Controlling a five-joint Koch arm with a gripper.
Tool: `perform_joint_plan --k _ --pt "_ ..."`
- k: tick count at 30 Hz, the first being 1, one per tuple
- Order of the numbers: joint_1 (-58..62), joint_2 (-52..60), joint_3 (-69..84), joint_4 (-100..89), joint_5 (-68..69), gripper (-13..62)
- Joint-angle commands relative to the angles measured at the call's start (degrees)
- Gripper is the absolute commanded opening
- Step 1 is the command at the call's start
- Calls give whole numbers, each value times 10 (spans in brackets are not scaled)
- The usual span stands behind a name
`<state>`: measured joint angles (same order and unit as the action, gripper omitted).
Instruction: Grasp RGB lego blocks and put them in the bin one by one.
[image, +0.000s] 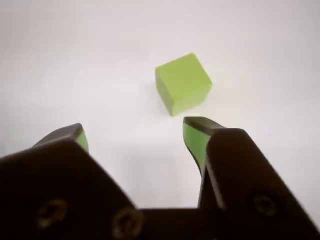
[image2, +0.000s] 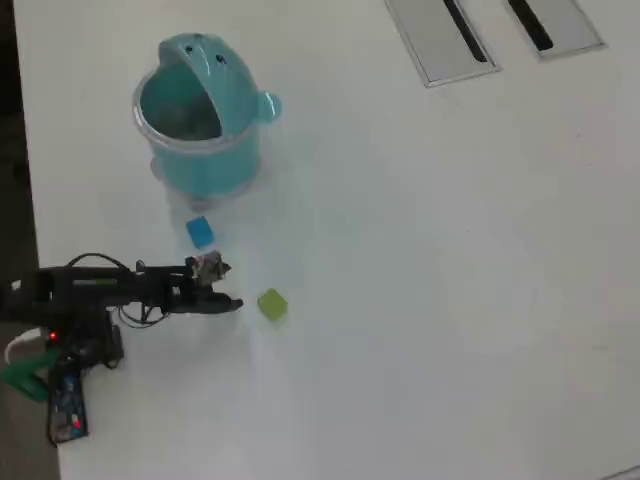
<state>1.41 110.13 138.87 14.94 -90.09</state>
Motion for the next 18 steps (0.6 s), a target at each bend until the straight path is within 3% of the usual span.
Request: perform_joint_plan --k 1,18 --pt "14 -33 -65 -40 -2 346" --pt "64 -232 -169 -118 -6 347"
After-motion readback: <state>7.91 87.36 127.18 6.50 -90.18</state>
